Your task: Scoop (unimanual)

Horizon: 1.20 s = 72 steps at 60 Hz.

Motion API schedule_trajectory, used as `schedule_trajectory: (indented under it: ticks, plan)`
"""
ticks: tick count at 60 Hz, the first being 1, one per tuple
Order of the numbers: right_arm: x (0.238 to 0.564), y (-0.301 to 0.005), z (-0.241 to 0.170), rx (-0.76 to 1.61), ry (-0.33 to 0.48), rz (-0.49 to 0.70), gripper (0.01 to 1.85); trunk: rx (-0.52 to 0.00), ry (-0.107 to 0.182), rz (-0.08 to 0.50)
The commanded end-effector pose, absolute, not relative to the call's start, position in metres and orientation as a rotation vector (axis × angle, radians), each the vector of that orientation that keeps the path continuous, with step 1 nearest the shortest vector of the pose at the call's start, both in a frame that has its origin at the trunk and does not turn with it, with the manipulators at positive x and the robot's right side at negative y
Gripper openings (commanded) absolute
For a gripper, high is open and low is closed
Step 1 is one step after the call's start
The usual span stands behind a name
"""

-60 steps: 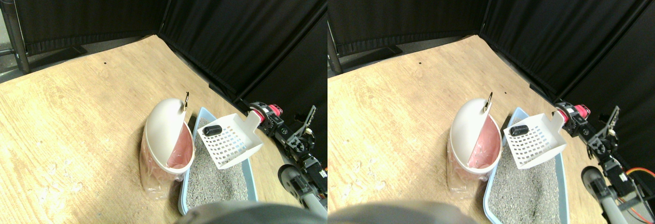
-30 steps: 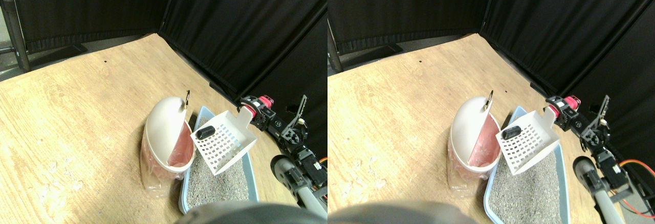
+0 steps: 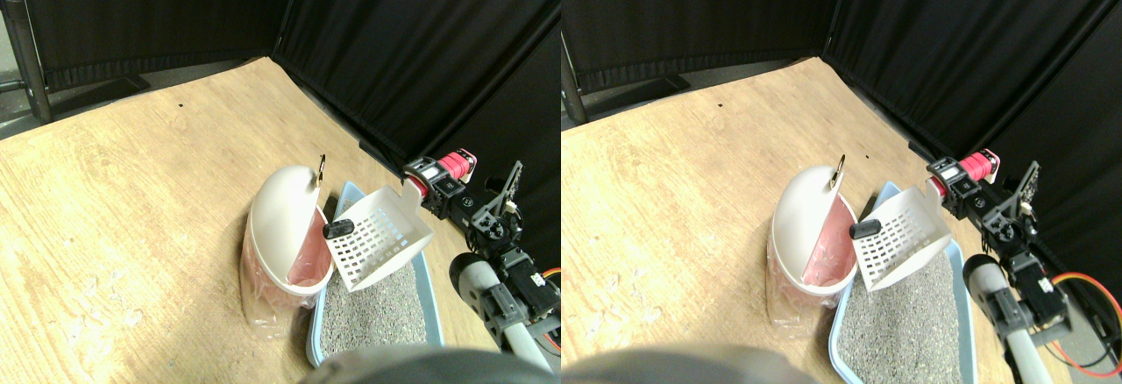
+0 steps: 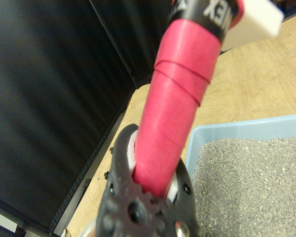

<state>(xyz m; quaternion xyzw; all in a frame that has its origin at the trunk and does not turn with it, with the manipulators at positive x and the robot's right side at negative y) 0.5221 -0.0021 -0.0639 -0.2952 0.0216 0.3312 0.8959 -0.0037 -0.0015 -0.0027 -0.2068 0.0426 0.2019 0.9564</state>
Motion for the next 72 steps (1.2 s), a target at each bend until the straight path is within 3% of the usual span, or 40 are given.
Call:
schedule_trajectory:
  ticks: [1,33,50,52,60,64,67,72]
  plan:
    - [0.522,0.002,-0.055,-0.599,-0.025,0.695,0.06,-0.49,0.066,0.476]
    - [0.525,-0.011,-0.053,-0.572,-0.028,0.661,0.06,-0.48,0.068,0.462]
    - [0.521,-0.011,-0.041,-0.621,-0.068,0.665,0.06,-0.481,0.06,0.456]
    - [0.521,-0.01,-0.04,-0.623,-0.082,0.683,0.16,-0.482,0.059,0.455]
    - [0.52,-0.006,-0.037,-0.628,-0.085,0.676,0.25,-0.486,0.058,0.455]
    - [0.52,-0.005,-0.035,-0.639,-0.087,0.671,0.23,-0.49,0.055,0.457]
    - [0.519,-0.003,-0.034,-0.647,-0.088,0.669,0.09,-0.49,0.056,0.459]
    - [0.518,0.0,-0.031,-0.679,-0.109,0.676,0.15,-0.491,0.055,0.459]
